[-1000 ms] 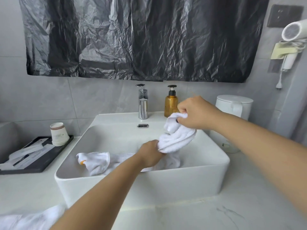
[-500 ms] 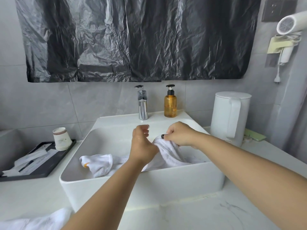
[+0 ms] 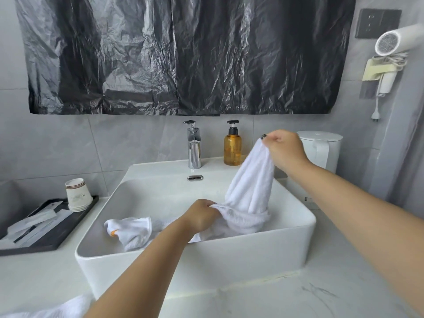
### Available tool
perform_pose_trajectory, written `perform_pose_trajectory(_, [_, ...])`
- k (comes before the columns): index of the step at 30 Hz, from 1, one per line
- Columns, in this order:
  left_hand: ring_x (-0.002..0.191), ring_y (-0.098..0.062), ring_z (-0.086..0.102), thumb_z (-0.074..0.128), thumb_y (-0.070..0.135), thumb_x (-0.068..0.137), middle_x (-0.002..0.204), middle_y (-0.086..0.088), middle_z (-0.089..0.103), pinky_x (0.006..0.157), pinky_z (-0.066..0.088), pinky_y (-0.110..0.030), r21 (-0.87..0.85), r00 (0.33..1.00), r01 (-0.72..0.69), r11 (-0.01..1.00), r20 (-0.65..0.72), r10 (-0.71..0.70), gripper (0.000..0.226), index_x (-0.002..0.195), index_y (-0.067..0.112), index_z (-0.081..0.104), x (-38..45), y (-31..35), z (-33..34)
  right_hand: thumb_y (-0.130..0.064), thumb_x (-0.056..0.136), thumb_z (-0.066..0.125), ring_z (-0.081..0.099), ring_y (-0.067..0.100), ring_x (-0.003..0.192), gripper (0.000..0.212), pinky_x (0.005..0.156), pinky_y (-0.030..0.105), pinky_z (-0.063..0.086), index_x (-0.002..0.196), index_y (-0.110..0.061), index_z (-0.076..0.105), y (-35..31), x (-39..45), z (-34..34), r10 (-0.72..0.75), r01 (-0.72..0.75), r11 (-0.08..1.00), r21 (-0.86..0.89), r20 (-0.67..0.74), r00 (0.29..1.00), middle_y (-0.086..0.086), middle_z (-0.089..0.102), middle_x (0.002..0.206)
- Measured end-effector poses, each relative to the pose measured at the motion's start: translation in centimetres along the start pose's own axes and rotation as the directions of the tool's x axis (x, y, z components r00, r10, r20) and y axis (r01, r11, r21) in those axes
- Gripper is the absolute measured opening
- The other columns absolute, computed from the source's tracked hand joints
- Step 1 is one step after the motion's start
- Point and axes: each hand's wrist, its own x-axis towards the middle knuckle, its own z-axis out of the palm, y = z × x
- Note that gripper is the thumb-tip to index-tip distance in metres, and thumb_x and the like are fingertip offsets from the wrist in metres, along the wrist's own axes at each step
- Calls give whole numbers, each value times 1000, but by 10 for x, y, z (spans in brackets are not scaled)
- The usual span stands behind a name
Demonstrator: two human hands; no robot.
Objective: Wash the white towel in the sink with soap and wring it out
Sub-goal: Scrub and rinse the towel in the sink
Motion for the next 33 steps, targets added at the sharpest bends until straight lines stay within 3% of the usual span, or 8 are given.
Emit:
perform_pose_trajectory(5, [79, -21, 62, 51, 14, 88, 83, -2, 70, 81, 53, -29, -26, 998, 21, 999, -50, -22, 20, 81, 12, 70, 2, 1, -1, -10, 86, 53, 39, 24, 66, 27, 59, 31, 30, 59, -6, 49, 35, -4, -10, 108, -39, 943, -330, 193, 975, 14, 43, 64])
perform_pose_trajectory(8, [83, -23, 55, 46, 21, 79, 83, -2, 64, 79, 46, -33, -55, 993, -49, 997, -109, 43, 18, 81, 12, 61, -3, 5, -2, -19, 85, 64, 62, 30, 82, 19, 66, 29, 44, 77, -2, 68, 52, -20, -1, 210, 52, 848, -528, 423, 882, 15, 69, 84])
perform_pose_trajectory(12, [90, -24, 54, 42, 9, 90, 97, -11, 63, 83, 45, -36, -2, 970, -93, 996, -225, 90, 24, 103, -4, 58, -3, 7, -1, -28, 74, 82, 52, 15, 117, 71, 94, 26, 44, 135, -22, 46, 49, -46, 17, 178, -29, 973, -229, 665, 726, -1, 54, 130])
perform_pose_trajectory(15, [83, -23, 52, 40, 0, 89, 87, -7, 59, 74, 43, -34, -31, 949, -140, 990, -291, 125, 16, 94, -1, 55, -2, 8, -2, -32, 69, 86, 46, 9, 128, 91, 104, 29, 43, 143, -29, 33, 40, -71, 40, 100, -22, 994, -105, 831, 547, -15, 46, 134])
perform_pose_trajectory(19, [73, -21, 49, 42, 7, 79, 76, -4, 56, 68, 41, -32, -152, 929, -183, 971, -351, 120, 12, 83, 5, 53, -11, 14, -2, -29, 67, 81, 61, 15, 93, 53, 73, 30, 52, 111, -22, 51, 41, -85, 63, 28, 238, 945, -223, 781, 623, -5, 62, 103])
perform_pose_trajectory(24, [72, -20, 47, 42, 27, 61, 77, -4, 57, 66, 42, -31, -190, 925, -164, 968, -371, 83, 51, 93, -7, 61, -15, 15, -3, -15, 72, 63, 55, 23, 80, 26, 69, 38, 50, 63, -27, 43, 37, -54, 55, -90, 486, 822, -297, 775, 625, -4, 50, 77])
perform_pose_trajectory(30, [86, -17, 65, 58, 31, 66, 94, -1, 70, 72, 53, -22, -326, 996, -82, 942, 13, 91, 46, 103, 10, 73, -14, 14, -2, -10, 78, 63, 53, 24, 84, 23, 60, 30, 32, 72, -24, 46, 14, -29, 33, -289, 691, 603, -399, 698, 655, -5, 41, 89])
perform_pose_trajectory(33, [88, -32, 66, 64, 34, 73, 95, -11, 70, 84, 51, -38, -325, 982, 53, 944, 191, 10, 41, 108, 13, 70, -11, 9, -2, -12, 74, 67, 56, 24, 83, 13, 63, 33, 45, 84, -13, 59, 14, -19, 30, -286, 618, 675, -402, 629, 723, -2, 47, 99])
